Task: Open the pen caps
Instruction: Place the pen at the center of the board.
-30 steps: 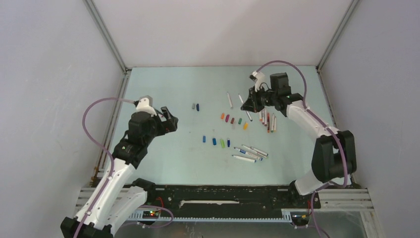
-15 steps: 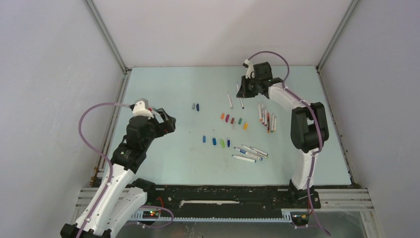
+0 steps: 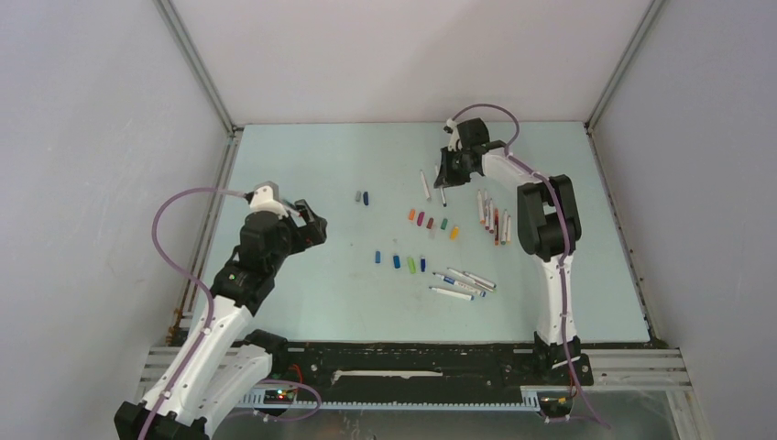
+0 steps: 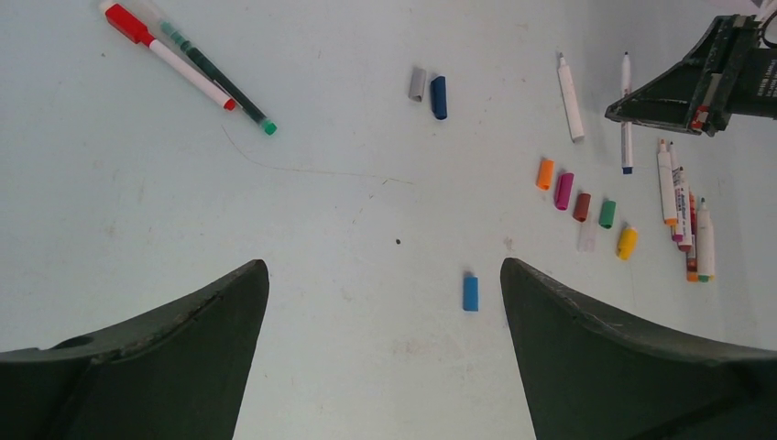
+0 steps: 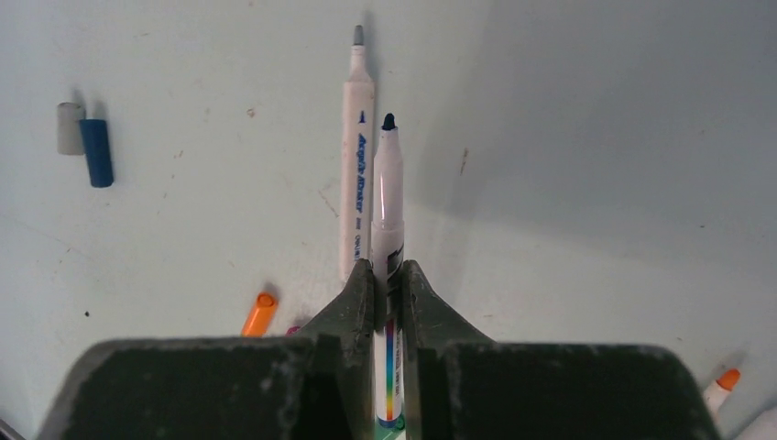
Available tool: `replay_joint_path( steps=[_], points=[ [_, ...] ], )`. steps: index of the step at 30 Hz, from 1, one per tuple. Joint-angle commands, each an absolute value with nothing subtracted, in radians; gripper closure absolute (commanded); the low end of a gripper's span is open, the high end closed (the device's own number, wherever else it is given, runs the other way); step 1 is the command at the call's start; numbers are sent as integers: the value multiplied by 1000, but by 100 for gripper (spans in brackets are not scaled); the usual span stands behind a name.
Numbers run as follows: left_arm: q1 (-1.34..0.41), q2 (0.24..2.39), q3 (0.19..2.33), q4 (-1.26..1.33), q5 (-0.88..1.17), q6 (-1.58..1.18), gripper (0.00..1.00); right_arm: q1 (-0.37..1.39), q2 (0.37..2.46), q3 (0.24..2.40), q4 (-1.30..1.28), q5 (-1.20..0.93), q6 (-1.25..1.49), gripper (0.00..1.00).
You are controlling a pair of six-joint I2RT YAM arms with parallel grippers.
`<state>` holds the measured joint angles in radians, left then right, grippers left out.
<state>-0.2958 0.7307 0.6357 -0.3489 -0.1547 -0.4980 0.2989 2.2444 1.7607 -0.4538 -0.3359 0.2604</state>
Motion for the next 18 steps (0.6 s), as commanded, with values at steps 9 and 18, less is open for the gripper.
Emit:
replay_joint_path(
  steps=[9, 18],
  points=[
    [-288, 731, 623, -314, -159, -522, 2, 267, 2333, 1875, -504, -334, 266, 85],
    [-288, 702, 604, -322, -142, -541, 2, 260, 2293, 1873, -520, -376, 245, 74]
  ],
)
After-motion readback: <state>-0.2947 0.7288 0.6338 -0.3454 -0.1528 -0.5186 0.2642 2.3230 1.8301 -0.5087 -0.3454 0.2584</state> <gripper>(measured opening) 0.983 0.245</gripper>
